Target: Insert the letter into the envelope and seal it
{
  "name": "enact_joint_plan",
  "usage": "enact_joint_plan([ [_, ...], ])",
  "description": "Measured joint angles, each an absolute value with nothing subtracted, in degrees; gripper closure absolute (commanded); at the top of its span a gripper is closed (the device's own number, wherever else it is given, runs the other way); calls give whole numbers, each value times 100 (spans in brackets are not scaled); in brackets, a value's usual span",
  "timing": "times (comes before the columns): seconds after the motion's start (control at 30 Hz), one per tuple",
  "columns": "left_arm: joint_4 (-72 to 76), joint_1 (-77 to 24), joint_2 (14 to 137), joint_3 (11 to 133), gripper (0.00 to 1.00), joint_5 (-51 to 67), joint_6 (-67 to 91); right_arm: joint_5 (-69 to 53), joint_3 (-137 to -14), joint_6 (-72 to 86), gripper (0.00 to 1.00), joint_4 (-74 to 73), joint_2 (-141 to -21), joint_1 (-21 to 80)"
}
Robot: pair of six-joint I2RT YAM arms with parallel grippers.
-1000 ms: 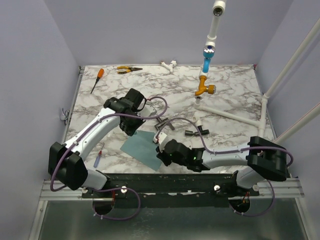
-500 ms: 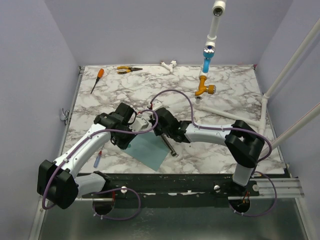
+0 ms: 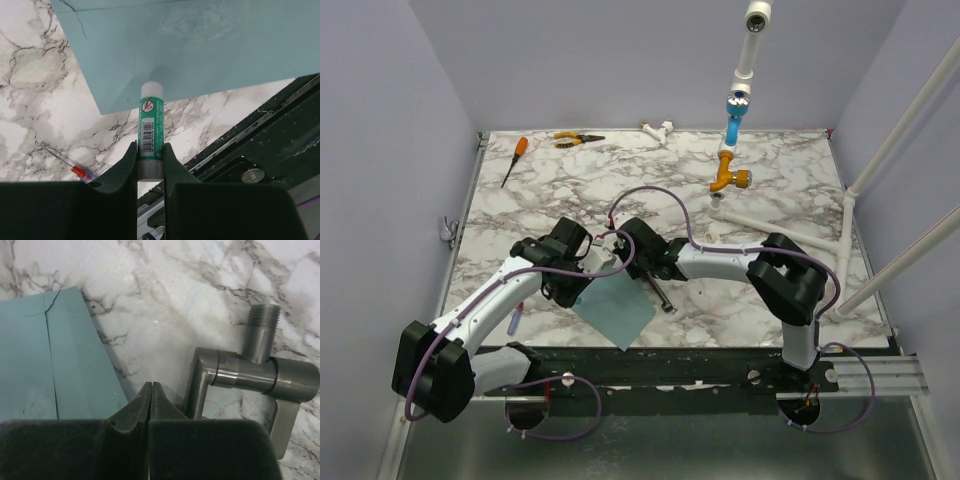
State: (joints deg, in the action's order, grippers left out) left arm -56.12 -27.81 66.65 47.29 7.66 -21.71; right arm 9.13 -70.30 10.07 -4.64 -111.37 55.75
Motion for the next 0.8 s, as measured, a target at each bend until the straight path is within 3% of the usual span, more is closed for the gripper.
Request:
enact_joint_plan([
  [0.8, -5332, -2731, 6742, 4429, 100, 770, -2285, -1227, -6243, 1712, 99, 217, -10499, 5546],
])
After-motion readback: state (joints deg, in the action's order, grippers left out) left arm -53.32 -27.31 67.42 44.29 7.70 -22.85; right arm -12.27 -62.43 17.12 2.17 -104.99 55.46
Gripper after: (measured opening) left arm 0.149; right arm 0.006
